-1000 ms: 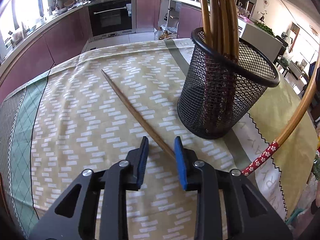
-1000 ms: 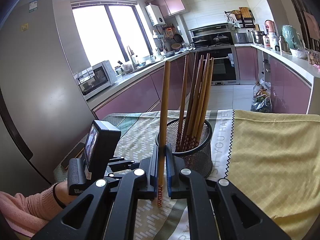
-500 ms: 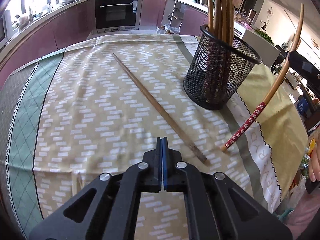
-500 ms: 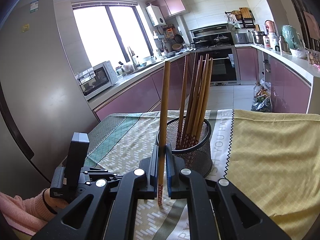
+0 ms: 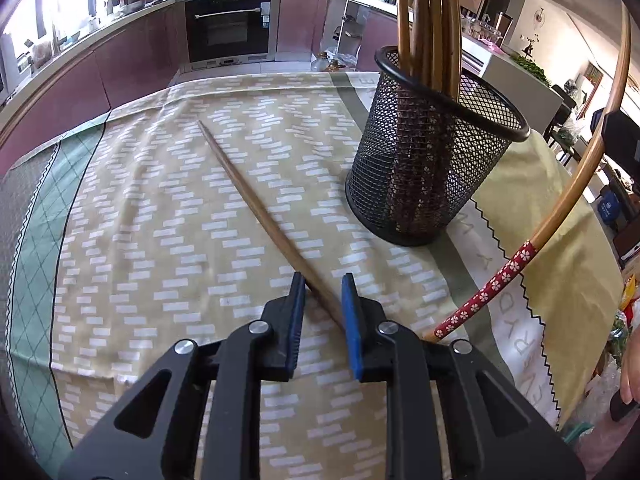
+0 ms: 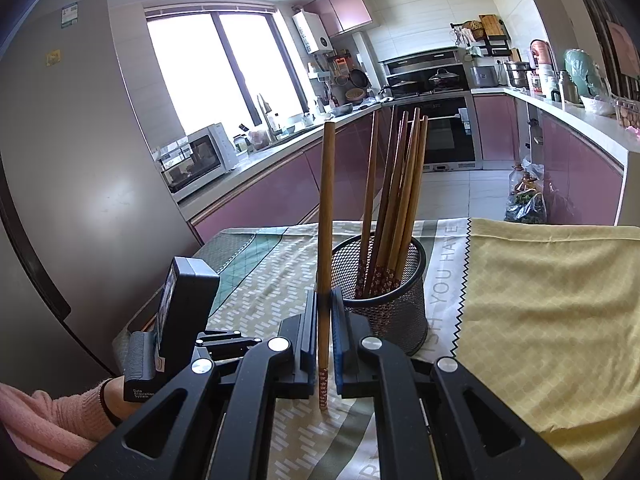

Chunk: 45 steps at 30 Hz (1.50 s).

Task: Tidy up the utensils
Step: 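Move the open left tool down to the chopstick lying on the cloth, then close the left tool on the loose wooden chopstick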

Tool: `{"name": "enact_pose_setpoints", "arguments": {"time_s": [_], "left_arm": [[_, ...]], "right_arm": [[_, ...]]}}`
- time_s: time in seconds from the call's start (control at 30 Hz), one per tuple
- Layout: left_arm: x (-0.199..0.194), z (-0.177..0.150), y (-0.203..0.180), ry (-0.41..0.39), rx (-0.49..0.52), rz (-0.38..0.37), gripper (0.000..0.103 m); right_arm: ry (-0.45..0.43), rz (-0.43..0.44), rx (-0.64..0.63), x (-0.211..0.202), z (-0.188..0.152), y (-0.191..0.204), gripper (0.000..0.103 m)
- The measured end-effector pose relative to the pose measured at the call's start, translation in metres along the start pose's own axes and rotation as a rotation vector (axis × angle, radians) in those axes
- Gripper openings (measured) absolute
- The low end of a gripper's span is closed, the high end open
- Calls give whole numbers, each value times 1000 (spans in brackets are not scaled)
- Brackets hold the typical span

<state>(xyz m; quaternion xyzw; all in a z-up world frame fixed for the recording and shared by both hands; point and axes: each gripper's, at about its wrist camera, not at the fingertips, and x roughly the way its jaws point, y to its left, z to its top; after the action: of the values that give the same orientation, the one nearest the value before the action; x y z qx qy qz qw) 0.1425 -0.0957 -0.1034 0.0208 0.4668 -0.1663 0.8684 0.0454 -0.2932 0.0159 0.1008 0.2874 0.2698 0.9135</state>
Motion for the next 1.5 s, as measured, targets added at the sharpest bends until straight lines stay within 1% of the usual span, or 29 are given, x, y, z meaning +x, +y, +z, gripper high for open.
{"name": "enact_pose_setpoints", "arguments": {"time_s": [0.03,0.17,0.23,0.3,0.37,0.4,0.43,0.47,0.57,0.63,0.67,0.73,0.83,0.93,0.97,1.07,1.17,1.23,1.27,1.3,1.37,1.5], "left_arm": [[-2,-1,1,-1,-1,2,16],[-14,-8,6,2,-3,14,3],[-16,-11,13,13,-4,14,4],[-19,-13,19,13,-14,-4,4],[-23,-13,21,-3,-23,-13,6],[-24,-12,19,-7,-26,-23,13],[-24,-10,18,-10,-26,-27,16],[-23,-7,16,-12,-23,-24,23],[-13,-2,8,6,-11,-8,24],[-5,-2,5,19,-4,23,24],[-4,-3,4,13,-1,34,24],[-3,-4,3,9,17,57,20],[-7,-7,4,9,25,63,16],[-17,-9,9,10,7,60,7],[-20,-11,11,14,4,59,0],[-22,-20,20,62,-13,30,1],[-27,-26,25,55,-22,14,1],[-34,-26,25,31,-28,-15,3],[-37,-25,23,18,-22,-15,6],[-37,-24,22,12,-18,-13,13],[-34,-20,18,11,-25,-14,21],[-19,-7,19,14,-45,25,24]], "right_arm": [[0,3,0,0,0,0,6],[-1,10,-2,0,1,0,6],[-3,12,-2,0,0,0,6],[-5,13,1,-1,0,-1,6],[-8,14,6,-1,-1,-3,6],[-7,14,6,-1,-1,-3,6],[-6,15,6,-1,-1,-3,6],[-6,16,5,-1,-1,-3,6],[-7,18,-1,-2,-1,-1,6],[-9,18,-2,-3,-1,-1,6],[-10,18,-1,-3,-1,-1,6],[-9,19,4,-3,-1,-3,6],[-8,23,5,-2,-2,-4,6],[-7,29,4,-2,-3,-5,6],[-8,31,4,-2,-3,-5,6],[-10,33,8,-3,-3,-7,6],[-13,36,13,-4,-4,-8,6],[-13,37,14,-4,-4,-8,6],[-13,38,14,-4,-4,-8,6],[-14,38,12,-4,-4,-8,6],[-14,40,12,-4,-4,-7,6],[-14,40,10,-5,-5,-7,6]]}}
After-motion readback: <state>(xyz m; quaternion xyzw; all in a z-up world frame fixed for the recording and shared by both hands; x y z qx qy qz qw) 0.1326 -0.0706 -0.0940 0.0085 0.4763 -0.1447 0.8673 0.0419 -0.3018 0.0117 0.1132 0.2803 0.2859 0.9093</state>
